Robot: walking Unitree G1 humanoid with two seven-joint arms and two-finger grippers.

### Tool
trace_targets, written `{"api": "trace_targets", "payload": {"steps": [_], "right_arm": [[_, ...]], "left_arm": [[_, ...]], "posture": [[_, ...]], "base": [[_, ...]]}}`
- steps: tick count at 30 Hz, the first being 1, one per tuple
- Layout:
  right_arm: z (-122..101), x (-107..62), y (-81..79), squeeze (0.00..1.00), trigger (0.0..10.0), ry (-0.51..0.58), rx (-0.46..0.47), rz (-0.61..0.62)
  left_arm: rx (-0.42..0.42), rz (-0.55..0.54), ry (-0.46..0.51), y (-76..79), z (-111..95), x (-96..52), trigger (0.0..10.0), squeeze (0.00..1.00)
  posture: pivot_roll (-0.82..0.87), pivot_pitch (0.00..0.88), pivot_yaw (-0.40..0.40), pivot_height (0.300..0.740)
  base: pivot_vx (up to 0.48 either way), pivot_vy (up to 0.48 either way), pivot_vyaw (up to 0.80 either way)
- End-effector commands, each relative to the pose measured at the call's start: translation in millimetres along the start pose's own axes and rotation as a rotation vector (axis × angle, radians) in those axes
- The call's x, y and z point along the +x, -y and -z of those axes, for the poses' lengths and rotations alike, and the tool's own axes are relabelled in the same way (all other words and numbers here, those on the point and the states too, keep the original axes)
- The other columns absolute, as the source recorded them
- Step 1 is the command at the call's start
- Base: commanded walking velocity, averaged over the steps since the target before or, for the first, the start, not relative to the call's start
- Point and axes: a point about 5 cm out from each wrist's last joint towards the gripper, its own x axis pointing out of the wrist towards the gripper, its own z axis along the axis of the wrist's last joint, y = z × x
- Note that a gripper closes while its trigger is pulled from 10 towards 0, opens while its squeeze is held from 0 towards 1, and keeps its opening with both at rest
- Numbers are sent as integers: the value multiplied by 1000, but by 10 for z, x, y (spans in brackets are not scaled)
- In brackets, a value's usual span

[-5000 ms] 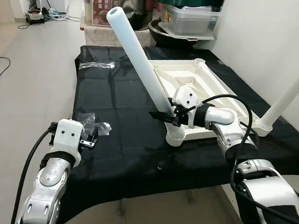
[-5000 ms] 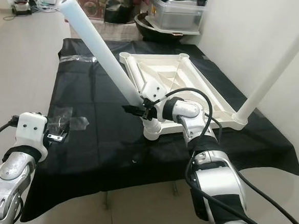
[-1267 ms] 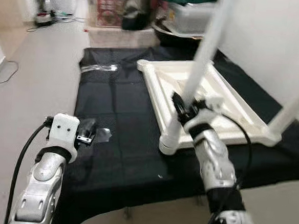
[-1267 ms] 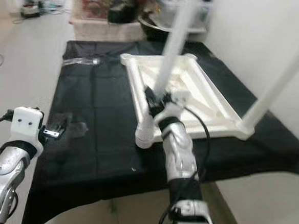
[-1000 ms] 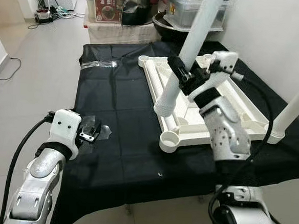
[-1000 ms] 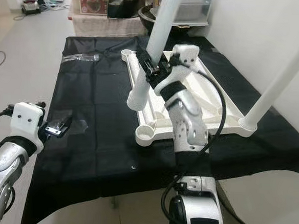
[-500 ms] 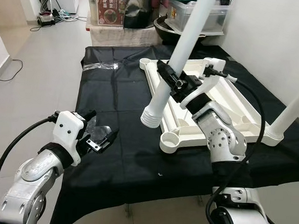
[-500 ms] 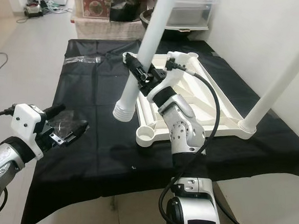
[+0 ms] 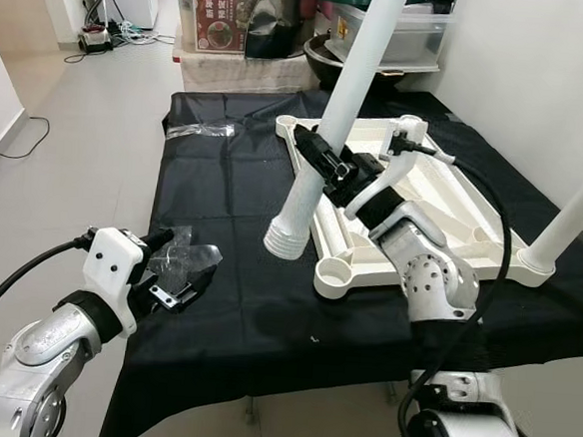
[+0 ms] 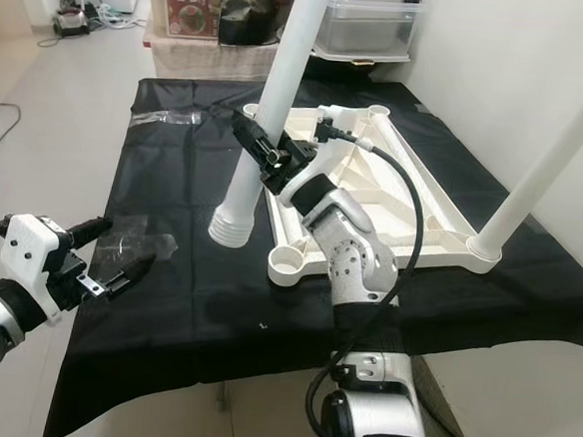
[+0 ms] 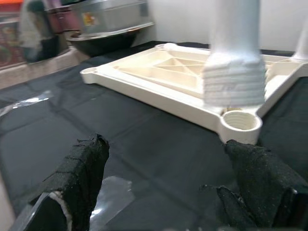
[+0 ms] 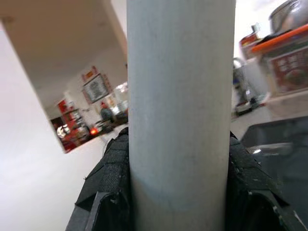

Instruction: Building children table

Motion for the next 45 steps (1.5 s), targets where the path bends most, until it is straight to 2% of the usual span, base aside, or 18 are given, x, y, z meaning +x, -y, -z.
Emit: {"api": "trace_targets", "payload": {"steps": [1,3,7,8,9,10,12,14,15,18,22,26,28,33,38,42,43,45], "right_arm": [[4,9,-61,0,0,5,10,-23],[58,15,-168,0,0,-3,27,-77],[72,16,-233,0,0,-3,40,-126],[91,14,-315,0,0,-10,50,-203],[91,14,-315,0,0,-10,50,-203],[105,11,-380,0,0,-16,57,-270],[105,11,-380,0,0,-16,57,-270],[103,15,-471,0,0,-15,75,-361],[103,15,-471,0,0,-15,75,-361],[73,43,-580,0,0,12,116,-437],[69,53,-648,0,0,16,137,-482],[120,22,-831,0,0,-16,230,-633],[139,11,-870,0,0,-25,253,-667],[273,-54,-1042,0,0,-97,399,-855],[343,-61,-1123,0,0,-133,464,-945],[345,-49,-1138,0,0,-136,471,-955],[341,-37,-1140,0,0,-132,474,-955],[330,-17,-1130,0,0,-123,473,-946]], "left_arm": [[-2,36,-12,26,-2,14,10000,0],[-15,78,-11,61,-7,52,10000,0],[-31,102,-10,81,-8,69,10000,0],[-49,152,-9,130,-15,85,10000,0],[-49,152,-9,130,-15,85,10000,0],[-66,197,-5,175,-23,102,10000,0],[-66,197,-5,175,-23,102,10000,0],[-119,254,10,236,-37,123,10000,0],[-119,254,10,236,-37,123,10000,0],[-201,284,27,279,-30,137,10000,0],[-239,298,40,309,-38,151,10000,0],[-297,348,101,391,-157,205,10000,0],[-314,365,119,412,-197,218,10000,0],[-340,457,147,513,-308,233,10000,0],[-355,551,73,657,-234,174,10000,0],[-364,561,64,684,-216,156,9843,0],[-379,561,68,688,-213,146,0,0],[-399,557,87,687,-227,121,0,0]], "posture": [[72,0,-37,740],[67,0,-31,740],[64,0,-26,740],[61,0,-23,740],[61,0,-23,740],[69,0,-29,740],[69,0,-29,740],[71,0,-31,740],[71,0,-31,740],[67,0,-29,740],[68,0,-29,740],[80,0,-38,740],[80,0,-38,740],[91,0,-47,740],[101,0,-59,740],[102,0,-63,740],[102,0,-63,740],[100,0,-67,740]], "base": [[0,0,0],[0,0,0],[0,0,0],[0,0,0],[0,0,0],[0,0,0],[0,0,0],[0,0,0],[0,0,0],[0,0,0],[0,0,0],[0,0,0],[0,0,0],[0,0,0],[0,0,0],[0,0,0],[0,0,0],[0,0,0]]}}
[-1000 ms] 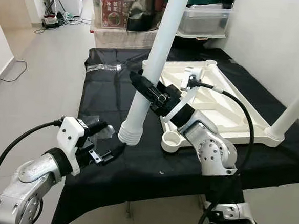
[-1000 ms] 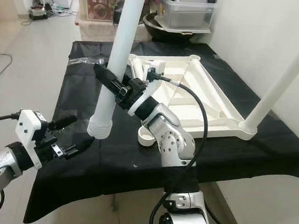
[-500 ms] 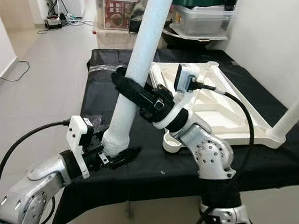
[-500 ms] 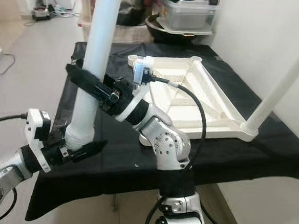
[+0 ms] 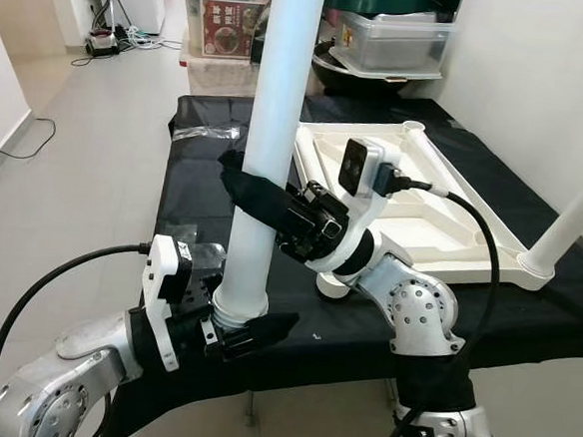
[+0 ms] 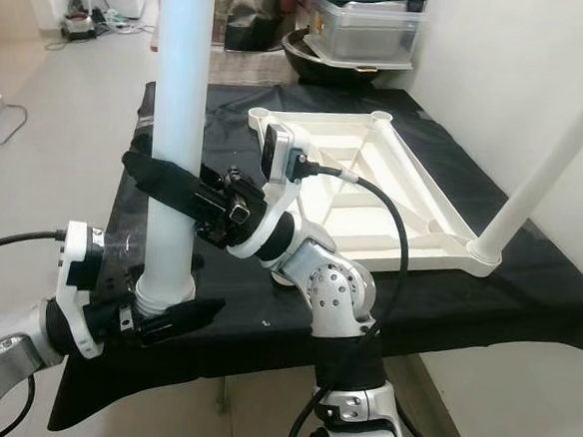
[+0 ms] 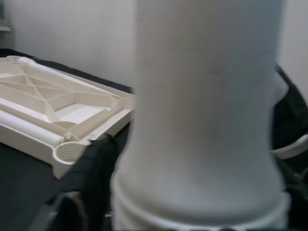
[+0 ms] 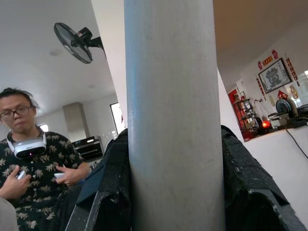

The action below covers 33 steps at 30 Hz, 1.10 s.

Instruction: Building children table

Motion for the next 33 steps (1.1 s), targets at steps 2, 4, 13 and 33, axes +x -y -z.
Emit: {"api": "trace_targets", "payload": {"steps": [2,4,13,33], "right_arm": [[237,287,-115,0,0,-47,139,-175],[231,284,-104,0,0,-46,134,-167],[216,192,136,1000,10000,-116,32,112],[5,-152,557,0,10000,128,8,882]], "left_arm": [[-2,11,14,48,-3,67,0,0],[8,11,4,58,5,62,0,0],[82,-79,-7,-27,-17,10,0,0],[680,-1098,-374,-946,197,-34,0,0]], "posture": [[100,0,-67,740],[100,0,-68,740],[91,0,-69,740],[57,0,-53,740]], "base": [[0,0,0],[0,0,0],[0,0,0],[0,0,0]]}}
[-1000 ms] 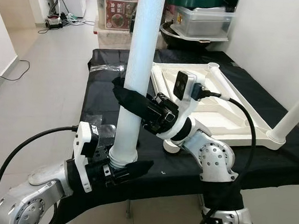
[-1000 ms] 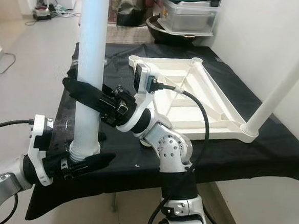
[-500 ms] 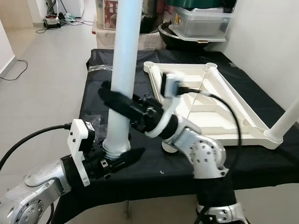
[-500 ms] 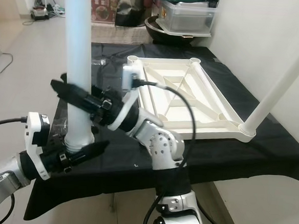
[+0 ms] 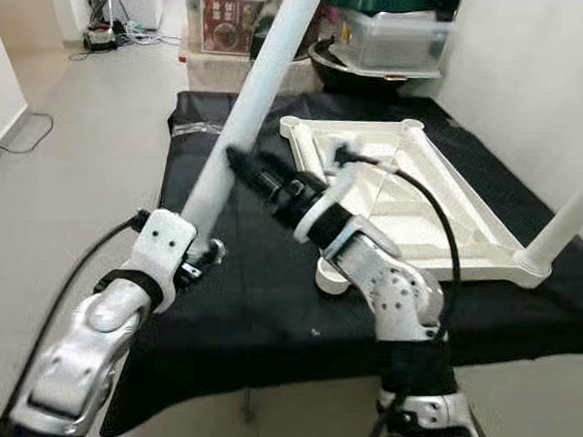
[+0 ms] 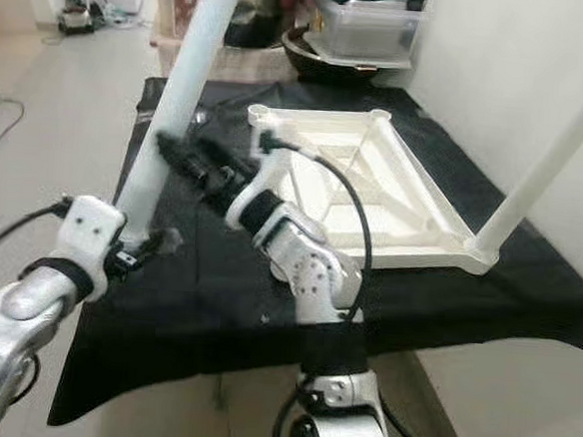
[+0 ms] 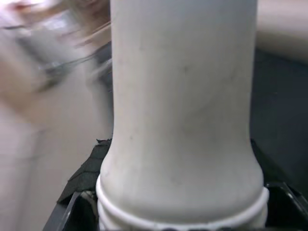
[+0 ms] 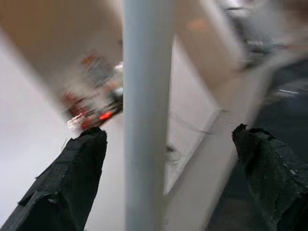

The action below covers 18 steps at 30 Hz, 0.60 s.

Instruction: Building children table

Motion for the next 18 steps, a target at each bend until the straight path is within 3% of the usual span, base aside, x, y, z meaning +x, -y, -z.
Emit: {"api": "trace_targets", "payload": {"steps": [1,6,8,9,10,13,18], "right_arm": [[80,124,-97,0,10000,45,142,45],[76,146,-92,0,10000,63,173,74],[130,195,-88,0,10000,63,241,121],[130,195,-88,0,10000,63,241,121],[196,212,-77,0,10000,44,255,151],[258,221,-63,0,10000,25,265,180],[372,243,-70,0,10000,-6,322,245]], "left_arm": [[118,-66,-4,95,25,72,0,0],[172,-90,-5,120,23,110,0,0],[337,-99,28,181,-32,226,0,0],[337,-99,28,181,-32,226,0,0],[407,-103,59,205,-89,274,0,0],[460,-107,88,223,-138,306,0,0],[541,-70,112,387,-100,322,0,0]], "posture": [[47,0,-48,740],[47,0,-48,740],[41,0,-39,740],[41,0,-39,740],[43,0,-41,740],[45,0,-42,740],[49,0,-44,740]], "base": [[0,0,0],[0,0,0],[0,0,0],[0,0,0],[0,0,0],[0,0,0],[0,0,0]]}}
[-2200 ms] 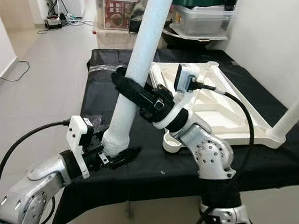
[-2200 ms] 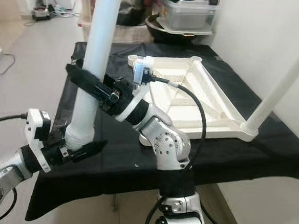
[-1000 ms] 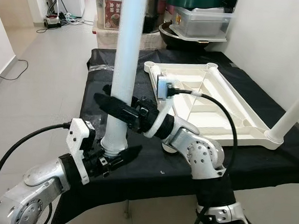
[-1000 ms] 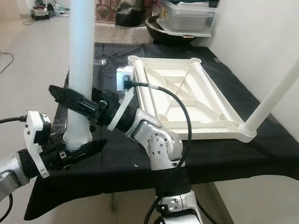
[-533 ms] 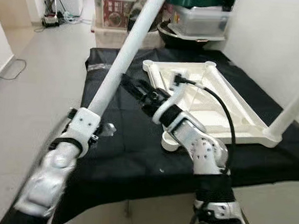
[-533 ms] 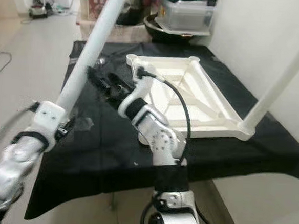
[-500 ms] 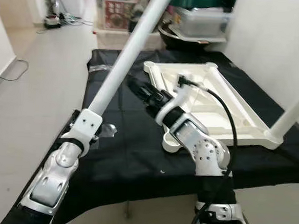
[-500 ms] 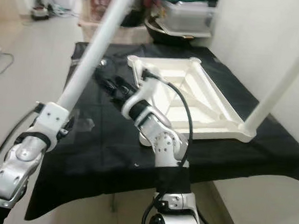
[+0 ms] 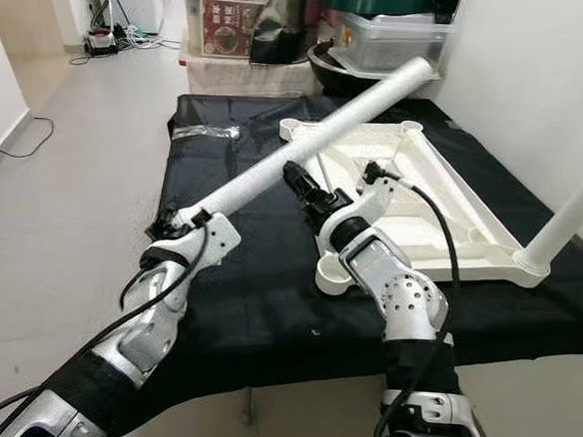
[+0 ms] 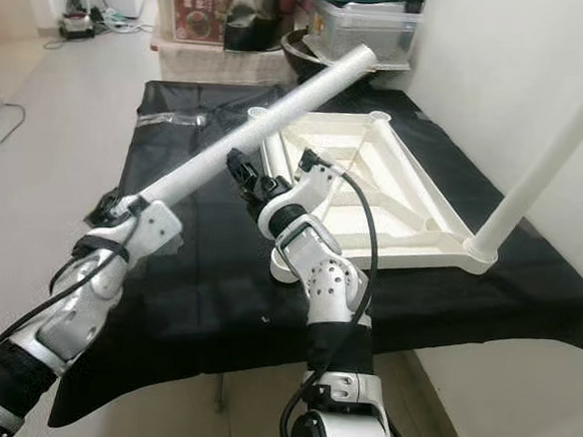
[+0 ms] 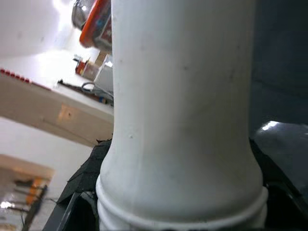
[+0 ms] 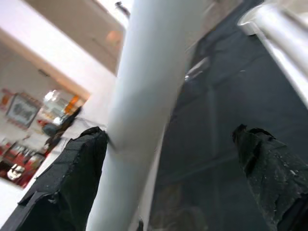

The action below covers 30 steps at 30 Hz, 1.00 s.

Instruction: Building children table

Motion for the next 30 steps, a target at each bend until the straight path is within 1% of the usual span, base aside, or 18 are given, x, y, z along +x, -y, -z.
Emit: {"api": "trace_targets", "payload": {"steps": [1,3,5,6,7,8,9,10,11,12,14,16,17,18,19,21,27,30], "right_arm": [[441,155,-491,0,10000,-85,165,-79],[441,155,-491,0,10000,-85,165,-79],[445,191,-457,0,10000,-71,198,-18],[445,191,-457,0,10000,-71,198,-18],[380,235,-485,0,10000,-38,268,2],[380,235,-485,0,10000,-38,268,2],[360,249,-498,0,10000,-31,290,6],[360,249,-498,0,10000,-31,290,6],[364,270,-489,0,10000,-33,322,26],[364,270,-489,0,10000,-33,322,26],[394,315,-421,0,10000,-38,366,86],[394,315,-421,0,10000,-38,366,86],[393,341,-370,0,0,-29,384,121],[383,357,-337,0,0,-19,396,144],[383,357,-337,0,0,-19,396,144],[399,367,-279,0,0,-26,395,185],[464,351,-224,0,0,-48,387,221],[476,335,-179,0,0,-25,402,260]], "left_arm": [[42,-4,28,91,-36,-10,0,0],[42,-4,28,91,-36,-10,0,0],[51,2,45,195,-92,-37,0,0],[51,2,45,195,-92,-37,0,0],[50,16,56,285,-132,-55,0,0],[50,16,56,285,-132,-55,0,0],[52,18,60,308,-142,-55,0,0],[52,18,60,308,-142,-55,0,0],[51,20,72,320,-171,-56,0,0],[51,20,72,320,-171,-56,0,0],[48,26,106,350,-252,-50,0,0],[48,26,106,350,-252,-50,0,0],[43,34,134,374,-321,-66,0,0],[39,39,158,392,-372,-84,0,0],[39,39,158,392,-372,-84,0,0],[31,29,186,391,-426,-112,0,0],[24,4,196,355,-445,-109,0,0],[18,-9,199,334,-458,-95,0,0]], "posture": [[46,0,-42,740],[46,0,-42,740],[53,0,-45,740],[53,0,-45,740],[56,0,-50,740],[56,0,-50,740],[56,0,-50,740],[56,0,-50,740],[57,0,-51,740],[57,0,-51,740],[64,0,-54,740],[64,0,-54,740],[71,0,-56,740],[71,0,-56,740],[71,0,-56,740],[71,0,-56,740],[74,0,-60,740],[73,0,-59,740]], "base": [[0,0,0],[0,0,0],[0,0,0],[0,0,0],[0,0,0],[0,0,0],[0,0,0],[0,0,0],[0,0,0],[0,0,0],[0,0,0],[0,0,0],[0,0,0],[0,0,0],[0,0,0],[0,0,0],[0,0,0],[0,0,0]]}}
